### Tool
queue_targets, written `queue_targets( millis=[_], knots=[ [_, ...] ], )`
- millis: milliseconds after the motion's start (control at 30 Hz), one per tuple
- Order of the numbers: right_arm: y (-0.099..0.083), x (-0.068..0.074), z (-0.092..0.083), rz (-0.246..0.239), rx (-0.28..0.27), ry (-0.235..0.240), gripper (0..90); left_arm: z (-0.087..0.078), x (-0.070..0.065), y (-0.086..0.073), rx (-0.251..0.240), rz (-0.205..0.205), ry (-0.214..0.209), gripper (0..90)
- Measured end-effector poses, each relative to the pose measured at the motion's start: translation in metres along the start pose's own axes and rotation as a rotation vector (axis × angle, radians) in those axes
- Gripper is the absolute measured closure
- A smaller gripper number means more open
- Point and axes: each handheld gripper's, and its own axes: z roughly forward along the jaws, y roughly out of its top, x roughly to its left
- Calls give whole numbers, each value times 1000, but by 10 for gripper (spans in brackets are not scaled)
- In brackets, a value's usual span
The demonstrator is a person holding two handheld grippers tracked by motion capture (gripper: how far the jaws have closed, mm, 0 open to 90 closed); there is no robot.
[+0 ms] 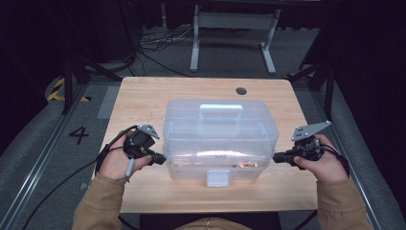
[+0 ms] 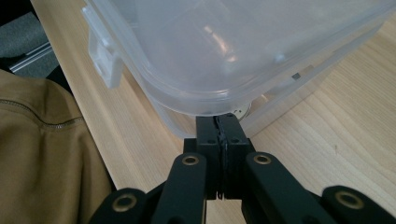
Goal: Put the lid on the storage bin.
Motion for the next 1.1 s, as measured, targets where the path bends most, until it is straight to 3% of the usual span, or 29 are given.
queue_targets(
  millis=[467, 1100],
  knots=[
    [-1, -1, 11, -6, 70, 34, 883, 7, 0, 0, 67, 15, 0, 894],
    [-4, -4, 15, -5, 100, 42, 878, 13, 1, 0, 113, 16, -5, 889]
  ],
)
